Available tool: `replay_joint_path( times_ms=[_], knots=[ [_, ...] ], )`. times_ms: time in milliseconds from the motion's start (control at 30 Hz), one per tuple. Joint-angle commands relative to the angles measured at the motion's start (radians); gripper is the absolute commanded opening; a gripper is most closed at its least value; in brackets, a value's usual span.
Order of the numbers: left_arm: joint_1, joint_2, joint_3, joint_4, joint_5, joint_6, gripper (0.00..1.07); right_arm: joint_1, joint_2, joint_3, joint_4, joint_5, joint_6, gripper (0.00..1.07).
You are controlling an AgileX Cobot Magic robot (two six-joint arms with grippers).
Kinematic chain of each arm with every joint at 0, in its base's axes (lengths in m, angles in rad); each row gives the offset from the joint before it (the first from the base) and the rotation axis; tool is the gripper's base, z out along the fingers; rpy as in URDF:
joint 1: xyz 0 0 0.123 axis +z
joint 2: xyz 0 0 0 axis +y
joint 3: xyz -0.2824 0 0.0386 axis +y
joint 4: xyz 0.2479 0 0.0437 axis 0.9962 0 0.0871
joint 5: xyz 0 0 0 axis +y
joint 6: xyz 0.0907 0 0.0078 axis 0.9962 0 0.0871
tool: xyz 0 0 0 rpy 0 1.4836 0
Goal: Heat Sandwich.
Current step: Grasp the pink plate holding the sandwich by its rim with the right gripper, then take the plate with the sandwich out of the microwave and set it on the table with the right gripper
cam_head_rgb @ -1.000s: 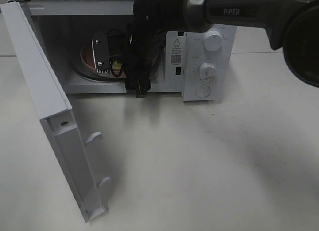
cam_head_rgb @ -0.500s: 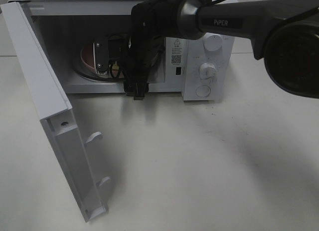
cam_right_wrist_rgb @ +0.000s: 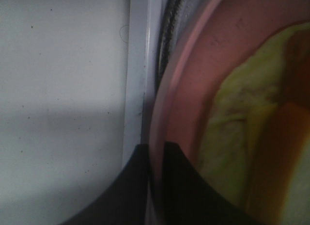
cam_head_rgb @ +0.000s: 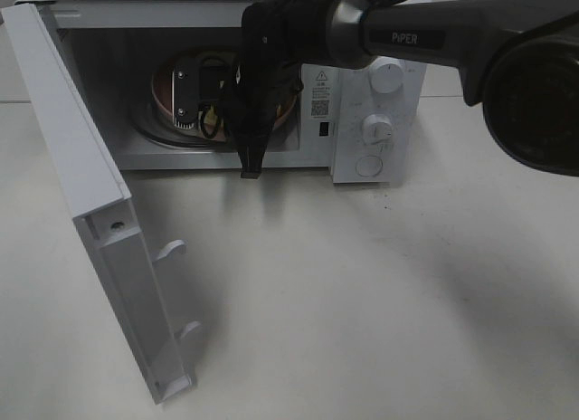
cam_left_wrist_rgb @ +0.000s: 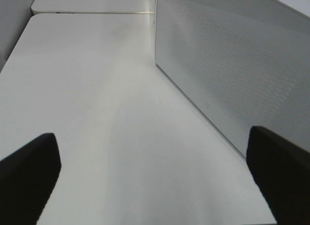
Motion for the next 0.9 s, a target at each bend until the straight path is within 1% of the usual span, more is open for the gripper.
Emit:
replay_joint_path(
  times_ms=[33,267,500,667,900],
  knots=[
    [-0.001,-0.023,0.004,0.002,0.003,-0.004,1.01,-0.008,0.001,0.0,0.006,0.03,0.054,0.0],
    [-0.001,-0.023,0.004,0.002,0.003,-0.004,1.01,-0.008,0.001,0.0,0.006,0.033,0.162,0.01],
    [-0.001,-0.023,0.004,0.002,0.003,-0.004,1.01,-0.007,-0.001,0.0,0.014,0.051,0.162,0.02],
    [-0.001,-0.023,0.004,0.002,0.003,-0.004,1.01,-0.007,-0.004,0.0,0.011,0.061,0.158,0.0],
    [-0.001,-0.023,0.004,0.002,0.003,-0.004,1.01,-0.006,-0.041,0.001,0.011,0.072,0.059,0.0]
  ],
)
